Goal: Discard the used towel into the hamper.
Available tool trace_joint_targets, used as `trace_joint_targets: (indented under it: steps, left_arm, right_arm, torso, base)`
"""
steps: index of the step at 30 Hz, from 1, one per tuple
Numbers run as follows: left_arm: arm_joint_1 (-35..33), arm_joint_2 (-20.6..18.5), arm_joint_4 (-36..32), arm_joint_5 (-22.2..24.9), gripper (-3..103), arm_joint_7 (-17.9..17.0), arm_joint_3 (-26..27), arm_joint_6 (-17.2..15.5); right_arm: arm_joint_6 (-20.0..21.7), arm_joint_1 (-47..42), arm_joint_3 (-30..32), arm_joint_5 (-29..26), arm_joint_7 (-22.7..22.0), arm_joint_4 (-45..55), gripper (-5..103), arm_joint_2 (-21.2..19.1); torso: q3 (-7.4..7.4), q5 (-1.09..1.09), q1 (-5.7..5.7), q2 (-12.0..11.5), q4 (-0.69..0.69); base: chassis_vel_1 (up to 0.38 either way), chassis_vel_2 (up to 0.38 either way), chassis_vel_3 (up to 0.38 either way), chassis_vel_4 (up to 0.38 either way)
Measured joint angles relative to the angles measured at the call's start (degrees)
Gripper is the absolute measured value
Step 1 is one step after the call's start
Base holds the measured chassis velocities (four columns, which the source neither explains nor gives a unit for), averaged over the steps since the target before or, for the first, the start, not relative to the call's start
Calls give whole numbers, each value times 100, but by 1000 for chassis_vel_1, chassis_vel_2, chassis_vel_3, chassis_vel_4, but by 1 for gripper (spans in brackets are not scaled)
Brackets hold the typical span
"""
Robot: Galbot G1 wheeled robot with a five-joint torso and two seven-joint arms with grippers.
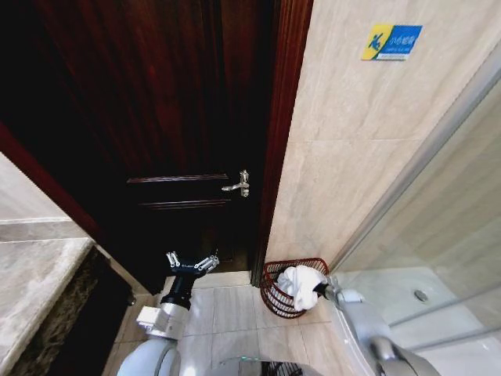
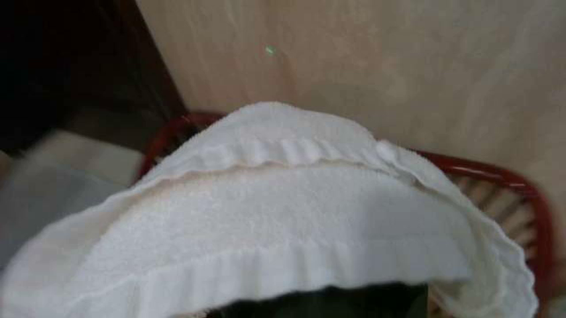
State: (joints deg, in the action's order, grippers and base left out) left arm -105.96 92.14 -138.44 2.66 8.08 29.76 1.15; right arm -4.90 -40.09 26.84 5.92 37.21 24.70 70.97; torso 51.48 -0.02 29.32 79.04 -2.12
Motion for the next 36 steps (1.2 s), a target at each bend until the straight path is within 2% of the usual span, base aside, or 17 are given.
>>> trace_joint_targets:
  steps: [6, 8, 11, 13, 15, 16, 18, 20, 22, 23, 25, 28, 29, 31, 34, 35, 36]
  left_arm:
    - [0, 0, 0, 0, 100, 0, 0, 0]
    - [0, 0, 0, 0, 100, 0, 0, 0]
    - [0, 0, 0, 0, 100, 0, 0, 0]
    - [0, 0, 0, 0, 100, 0, 0, 0]
    - [0, 0, 0, 0, 100, 0, 0, 0]
    - [0, 0, 0, 0, 100, 0, 0, 0]
    - [0, 0, 0, 0, 100, 0, 0, 0]
    - [0, 0, 0, 0, 100, 0, 0, 0]
    - [0, 0, 0, 0, 100, 0, 0, 0]
    - [0, 0, 0, 0, 100, 0, 0, 0]
    - [0, 0, 0, 0, 100, 0, 0, 0]
    - [0, 0, 0, 0, 100, 0, 0, 0]
    - [0, 0, 0, 0, 100, 0, 0, 0]
    - [0, 0, 0, 0, 100, 0, 0, 0]
    - [0, 0, 0, 0, 100, 0, 0, 0]
    - [0, 0, 0, 0, 100, 0, 0, 0]
    - [0, 0, 0, 0, 100, 0, 0, 0]
  right_arm:
    - [-151, 13, -5, 376, -498, -85, 11, 29]
    - [-226, 3, 5, 429, -830, -136, 8, 94]
    - [-263, -6, 21, 488, -1010, -144, 23, 217]
    - [-277, -3, 38, 529, -1088, -151, 23, 266]
    - [-396, -20, 83, 626, -1453, -161, 33, 432]
    - [-396, -20, 83, 626, -1453, -161, 33, 432]
    - [-415, -109, 74, 722, -1362, -61, 44, 479]
    - [-266, -134, 82, 1443, -919, 57, 54, 385]
    - [-268, -122, 83, 1563, -875, 57, 54, 330]
    - [-289, -70, 81, 1766, -730, 64, 65, 141]
    - [-308, -54, 76, 1795, -694, 77, 65, 61]
    - [-408, 3, 96, 1822, -662, 120, 83, -243]
    - [-408, 3, 96, 1822, -662, 120, 83, -243]
    - [-477, -42, 129, 1920, -800, 155, 93, -232]
    - [-563, -105, 151, 2033, -849, 161, 97, -145]
    - [-619, -144, 152, 1852, -744, 155, 99, -48]
    - [-657, -169, 141, 1362, -428, 137, 100, 43]
  torso:
    - [0, 2, 0, 0, 1]
    - [0, 2, -1, 1, 0]
    - [0, -1, 0, 1, 1]
    - [0, 0, 0, 1, 1]
    - [0, 2, 0, 1, -1]
    - [0, 2, 0, 1, -1]
    - [0, 3, 0, 1, -1]
    - [0, 4, 0, 1, -1]
    - [0, 5, 0, 1, -1]
    - [0, 2, 0, 1, -1]
    - [0, 0, 0, 1, 0]
    - [0, -1, 0, 1, 2]
    - [0, -1, 0, 1, 2]
    - [-1, 3, 0, 1, 0]
    - [-1, 1, 0, 1, 1]
    - [0, 3, 0, 1, 1]
    - [0, 3, 0, 1, 0]
  base:
    - [0, 0, 0, 0]
    - [0, 0, 0, 0]
    - [0, 0, 0, 0]
    - [0, 0, 0, 0]
    - [0, 0, 0, 0]
    - [0, 0, 0, 0]
    - [0, 0, 0, 0]
    - [0, 0, 0, 0]
    - [0, 0, 0, 0]
    - [0, 0, 0, 0]
    - [0, 0, 0, 0]
    - [0, 0, 0, 0]
    - [0, 0, 0, 0]
    - [0, 0, 0, 0]
    - [0, 0, 0, 0]
    - [0, 0, 0, 0]
    - [0, 0, 0, 0]
